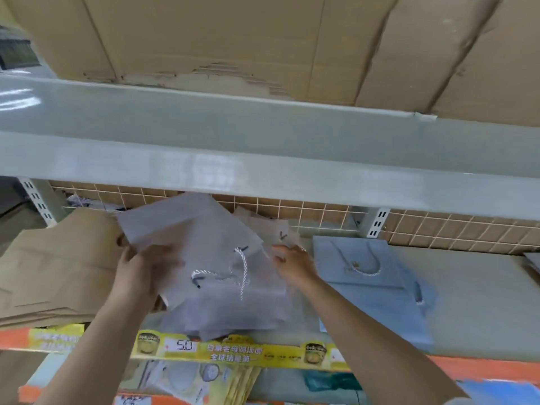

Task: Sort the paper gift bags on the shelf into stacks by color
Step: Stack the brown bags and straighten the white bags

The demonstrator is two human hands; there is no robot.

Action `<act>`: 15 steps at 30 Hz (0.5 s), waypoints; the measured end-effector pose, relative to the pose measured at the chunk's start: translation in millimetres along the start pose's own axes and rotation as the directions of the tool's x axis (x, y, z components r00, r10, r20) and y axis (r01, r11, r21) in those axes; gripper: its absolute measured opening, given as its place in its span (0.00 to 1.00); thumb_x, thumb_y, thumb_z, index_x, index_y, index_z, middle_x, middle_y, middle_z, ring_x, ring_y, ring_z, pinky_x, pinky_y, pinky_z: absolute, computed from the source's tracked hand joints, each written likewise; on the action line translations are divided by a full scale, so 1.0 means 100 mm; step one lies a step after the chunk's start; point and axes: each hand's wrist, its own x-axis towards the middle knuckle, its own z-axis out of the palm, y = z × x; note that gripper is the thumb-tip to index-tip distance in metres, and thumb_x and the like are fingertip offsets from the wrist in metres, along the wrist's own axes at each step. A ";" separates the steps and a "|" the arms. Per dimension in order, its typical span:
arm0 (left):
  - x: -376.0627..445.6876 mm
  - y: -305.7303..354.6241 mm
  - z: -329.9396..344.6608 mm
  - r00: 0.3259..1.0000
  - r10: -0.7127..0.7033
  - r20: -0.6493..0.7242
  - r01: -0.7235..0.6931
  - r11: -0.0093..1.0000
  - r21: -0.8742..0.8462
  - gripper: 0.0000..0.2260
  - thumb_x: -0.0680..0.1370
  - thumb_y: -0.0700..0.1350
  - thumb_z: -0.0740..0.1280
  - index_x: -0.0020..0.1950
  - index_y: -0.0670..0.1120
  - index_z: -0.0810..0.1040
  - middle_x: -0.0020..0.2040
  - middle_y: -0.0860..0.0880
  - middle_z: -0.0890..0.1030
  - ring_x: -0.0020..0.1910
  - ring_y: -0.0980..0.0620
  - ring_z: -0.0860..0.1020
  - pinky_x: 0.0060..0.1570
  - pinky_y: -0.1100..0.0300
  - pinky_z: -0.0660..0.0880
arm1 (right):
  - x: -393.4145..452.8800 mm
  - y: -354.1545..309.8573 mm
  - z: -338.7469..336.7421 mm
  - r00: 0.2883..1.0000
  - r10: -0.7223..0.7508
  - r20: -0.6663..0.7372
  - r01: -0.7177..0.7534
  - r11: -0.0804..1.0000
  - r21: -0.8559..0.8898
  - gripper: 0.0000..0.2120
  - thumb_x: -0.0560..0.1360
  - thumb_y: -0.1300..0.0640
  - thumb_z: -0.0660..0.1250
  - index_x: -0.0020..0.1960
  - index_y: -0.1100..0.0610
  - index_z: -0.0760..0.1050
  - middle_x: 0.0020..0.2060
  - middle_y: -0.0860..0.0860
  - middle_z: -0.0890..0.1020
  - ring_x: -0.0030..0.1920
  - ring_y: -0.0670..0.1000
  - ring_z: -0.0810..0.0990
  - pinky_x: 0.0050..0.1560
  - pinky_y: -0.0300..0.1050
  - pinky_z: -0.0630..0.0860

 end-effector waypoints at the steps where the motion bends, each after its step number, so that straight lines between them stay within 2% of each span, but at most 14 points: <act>1: 0.09 0.00 0.07 1.000 -0.006 0.031 0.006 1.000 0.013 0.14 0.65 0.32 0.70 0.51 0.40 0.79 0.42 0.39 0.81 0.29 0.46 0.81 0.30 0.55 0.78 | -0.02 0.01 -0.01 0.999 0.017 -0.043 -0.013 0.997 0.079 0.17 0.79 0.54 0.57 0.66 0.45 0.74 0.63 0.52 0.77 0.63 0.53 0.75 0.63 0.45 0.72; 3: 0.26 -0.03 0.26 0.996 -0.002 0.091 -0.002 0.999 0.046 0.18 0.65 0.31 0.72 0.55 0.35 0.77 0.46 0.37 0.80 0.28 0.47 0.81 0.28 0.57 0.77 | -0.06 0.05 -0.04 0.990 0.093 -0.103 -0.068 0.973 0.221 0.16 0.79 0.56 0.58 0.63 0.46 0.77 0.55 0.52 0.78 0.54 0.53 0.79 0.57 0.43 0.75; 5: 0.43 -0.12 0.43 0.997 -0.015 0.072 0.006 0.992 0.129 0.18 0.68 0.29 0.72 0.57 0.33 0.76 0.49 0.36 0.80 0.32 0.46 0.82 0.30 0.57 0.78 | -0.09 0.13 -0.05 0.985 0.130 -0.112 -0.096 0.959 0.268 0.15 0.78 0.55 0.60 0.63 0.47 0.76 0.57 0.53 0.77 0.55 0.53 0.78 0.56 0.44 0.74; 6: 0.51 -0.18 0.49 0.999 -0.027 0.042 0.018 0.980 0.200 0.19 0.69 0.30 0.72 0.59 0.33 0.75 0.52 0.36 0.80 0.37 0.44 0.81 0.35 0.55 0.78 | -0.11 0.16 -0.05 0.984 0.139 -0.110 -0.105 0.958 0.266 0.15 0.78 0.55 0.61 0.64 0.48 0.75 0.59 0.53 0.75 0.57 0.54 0.77 0.57 0.44 0.74; 8: 0.66 -0.32 0.58 0.999 -0.024 -0.037 0.036 0.935 0.352 0.22 0.71 0.36 0.72 0.63 0.35 0.71 0.57 0.36 0.78 0.49 0.40 0.80 0.51 0.48 0.77 | -0.17 0.22 -0.05 0.986 0.133 -0.099 -0.103 0.960 0.261 0.16 0.78 0.53 0.62 0.65 0.48 0.74 0.60 0.51 0.74 0.60 0.53 0.74 0.59 0.45 0.72; 10: 0.70 -0.43 0.61 0.990 0.003 -0.139 0.082 0.792 0.605 0.28 0.72 0.46 0.73 0.66 0.38 0.66 0.62 0.37 0.75 0.62 0.38 0.74 0.65 0.44 0.67 | -0.24 0.28 -0.04 0.990 0.125 -0.070 -0.104 0.963 0.249 0.17 0.77 0.51 0.62 0.65 0.48 0.74 0.62 0.50 0.74 0.63 0.53 0.72 0.62 0.46 0.70; 12: 0.66 -0.49 0.58 0.977 0.040 -0.209 0.147 0.583 0.799 0.37 0.70 0.56 0.74 0.69 0.39 0.62 0.68 0.38 0.69 0.69 0.40 0.65 0.68 0.44 0.60 | -0.29 0.31 -0.01 0.991 0.125 -0.039 -0.113 0.965 0.238 0.17 0.77 0.50 0.63 0.65 0.48 0.74 0.65 0.50 0.73 0.65 0.53 0.71 0.64 0.47 0.70; 13: 0.65 -0.51 0.57 0.976 0.058 -0.210 0.151 0.519 0.842 0.43 0.68 0.59 0.74 0.72 0.38 0.59 0.71 0.38 0.66 0.71 0.40 0.62 0.68 0.44 0.59 | -0.32 0.32 -0.01 0.992 0.125 -0.027 -0.115 0.964 0.238 0.18 0.77 0.49 0.63 0.66 0.48 0.74 0.66 0.49 0.73 0.65 0.52 0.70 0.64 0.47 0.69; 15: 0.64 -0.55 0.56 0.979 0.092 -0.180 0.119 0.457 0.881 0.54 0.65 0.62 0.75 0.77 0.39 0.49 0.74 0.38 0.60 0.74 0.40 0.58 0.69 0.44 0.57 | -0.35 0.32 0.01 0.991 0.130 -0.010 -0.123 0.957 0.262 0.21 0.77 0.48 0.62 0.69 0.48 0.70 0.67 0.49 0.72 0.67 0.52 0.70 0.66 0.48 0.69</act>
